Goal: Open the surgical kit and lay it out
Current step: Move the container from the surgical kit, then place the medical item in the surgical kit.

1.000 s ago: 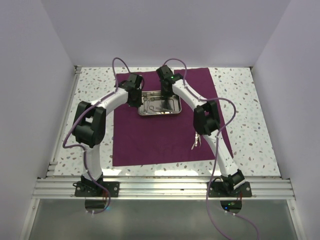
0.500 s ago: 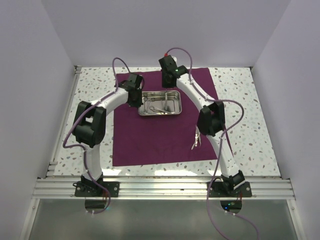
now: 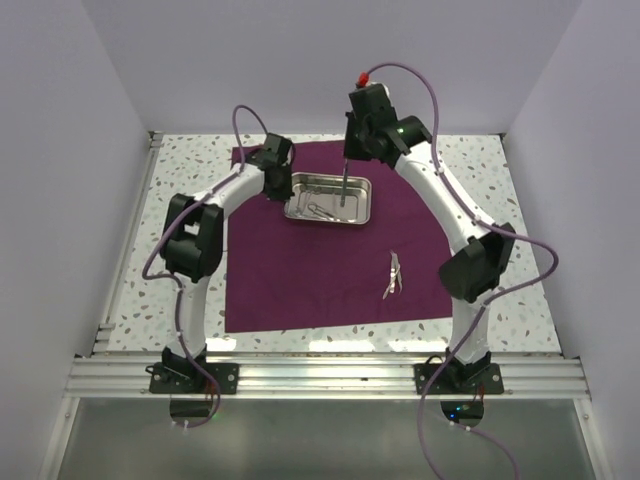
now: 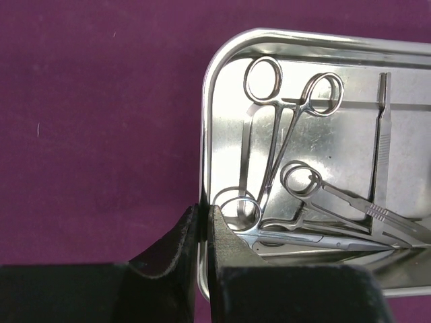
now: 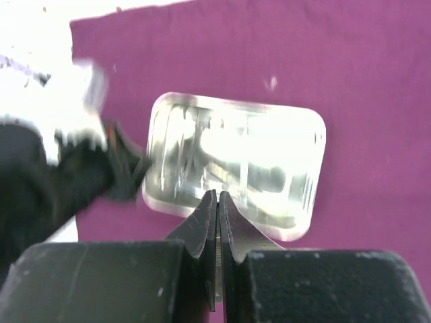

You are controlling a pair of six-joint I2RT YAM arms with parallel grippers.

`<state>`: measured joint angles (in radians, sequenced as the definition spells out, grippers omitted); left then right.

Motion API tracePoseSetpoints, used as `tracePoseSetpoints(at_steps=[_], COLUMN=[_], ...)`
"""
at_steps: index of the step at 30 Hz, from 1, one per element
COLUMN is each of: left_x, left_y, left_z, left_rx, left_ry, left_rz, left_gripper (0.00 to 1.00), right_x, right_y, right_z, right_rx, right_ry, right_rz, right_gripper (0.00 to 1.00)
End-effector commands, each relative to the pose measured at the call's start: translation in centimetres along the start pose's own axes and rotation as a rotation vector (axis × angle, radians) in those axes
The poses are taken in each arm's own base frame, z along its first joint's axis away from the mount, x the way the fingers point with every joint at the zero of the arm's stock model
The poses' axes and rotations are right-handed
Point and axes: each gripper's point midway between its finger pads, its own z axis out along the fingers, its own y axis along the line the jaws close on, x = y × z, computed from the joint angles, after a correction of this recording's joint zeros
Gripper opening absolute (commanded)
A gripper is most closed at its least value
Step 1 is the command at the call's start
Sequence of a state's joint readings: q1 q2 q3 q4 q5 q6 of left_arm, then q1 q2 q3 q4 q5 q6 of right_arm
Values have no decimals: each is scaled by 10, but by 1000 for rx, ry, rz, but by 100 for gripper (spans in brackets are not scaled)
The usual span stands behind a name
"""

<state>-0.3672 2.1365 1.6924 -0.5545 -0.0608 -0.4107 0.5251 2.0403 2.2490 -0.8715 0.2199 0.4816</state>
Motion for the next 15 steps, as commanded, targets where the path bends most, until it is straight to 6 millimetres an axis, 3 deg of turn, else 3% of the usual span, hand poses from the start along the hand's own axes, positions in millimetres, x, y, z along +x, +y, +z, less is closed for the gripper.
tracePoseSetpoints(at_steps=[1, 3, 4, 5, 7, 9, 10, 13, 15], left_x=[-11, -22, -27, -30, -38, -42, -44, -44, -40], left_y=[1, 1, 0, 1, -1, -1, -1, 0, 1], left_z=[28, 36, 38, 40, 43, 44, 44, 45, 44], left_rx=[-4, -15, -14, -17, -19, -22, -22, -28, -32], left_ry=[3, -3, -14, -14, -23, -32, -37, -35, -27], left_rz=[-52, -66, -71, -78, -85, -96, -99, -105, -104], left_gripper=[0, 0, 0, 0, 0, 0, 0, 0, 0], right_x=[44, 83, 77, 108, 145, 166, 186, 214, 220], right_y=[-2, -9, -2, -13, -19, -22, -28, -33, -34], right_z=[-32, -37, -46, -42, -46, -45, -46, -39, -31], right_rx=[1, 5, -25, 1, 11, 10, 20, 23, 21], right_ry=[121, 208, 190, 258, 325, 353, 390, 427, 429], right_rz=[-11, -11, 2, -10, -23, -25, -35, -35, -30], right_gripper=[0, 0, 0, 0, 0, 0, 0, 0, 0])
